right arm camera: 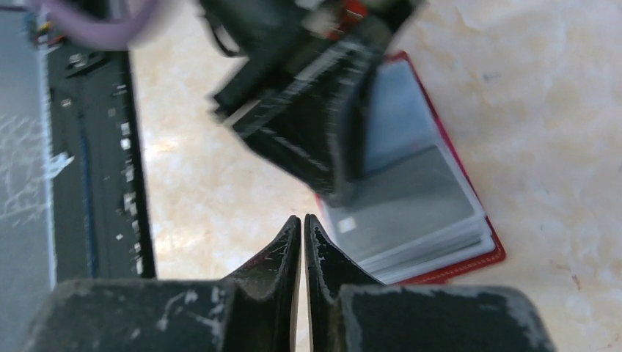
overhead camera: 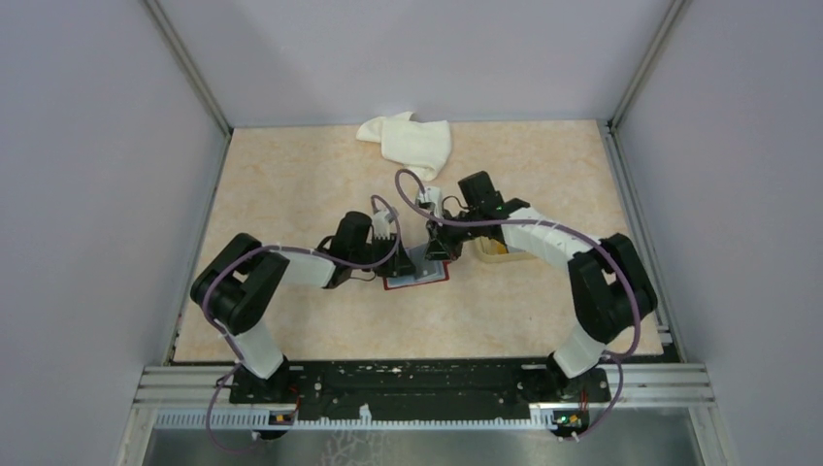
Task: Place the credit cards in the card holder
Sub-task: Turn over the card slot in the card holder, then pick up the credit card from the storage box.
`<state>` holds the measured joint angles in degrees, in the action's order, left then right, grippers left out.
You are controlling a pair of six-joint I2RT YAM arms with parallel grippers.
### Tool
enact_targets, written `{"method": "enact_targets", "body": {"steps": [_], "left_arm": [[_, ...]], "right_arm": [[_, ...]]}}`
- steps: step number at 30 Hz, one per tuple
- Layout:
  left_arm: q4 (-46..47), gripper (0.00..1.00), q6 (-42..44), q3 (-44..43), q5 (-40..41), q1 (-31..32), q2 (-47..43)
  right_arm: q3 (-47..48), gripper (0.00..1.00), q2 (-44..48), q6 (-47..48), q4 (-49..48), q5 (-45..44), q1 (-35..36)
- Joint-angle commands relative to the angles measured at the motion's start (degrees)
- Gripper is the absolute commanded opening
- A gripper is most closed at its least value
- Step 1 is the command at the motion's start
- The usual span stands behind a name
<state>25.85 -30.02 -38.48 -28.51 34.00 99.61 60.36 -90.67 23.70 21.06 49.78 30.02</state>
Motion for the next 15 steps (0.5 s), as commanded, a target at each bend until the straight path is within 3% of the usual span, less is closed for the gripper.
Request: {"method": "enact_targets", "body": {"steps": [1, 4, 9, 15], "left_arm": [[5.0, 0.38, -1.2, 2.3, -2.1, 0.4, -2.0], [6.9, 0.39, -1.9, 4.0, -2.0, 0.3, -2.9], [10.8, 0.4, -1.6, 8.1, 0.5, -0.1, -7.3], [20.0, 0.43, 4.0, 16.9, 3.2, -0.3, -19.7]], "right_arm": [[1.5, 0.05, -7.3, -10.7, -8.5, -9.5, 0.3], [4.4, 0.05, -12.2, -15.9, -7.8, -16.0, 0.5], [6.0, 0.05, -16.6, -14.9, -3.2, -24.8, 1.2], [7.2, 0.05, -11.3, -9.9, 0.6, -23.7, 1.1]]}}
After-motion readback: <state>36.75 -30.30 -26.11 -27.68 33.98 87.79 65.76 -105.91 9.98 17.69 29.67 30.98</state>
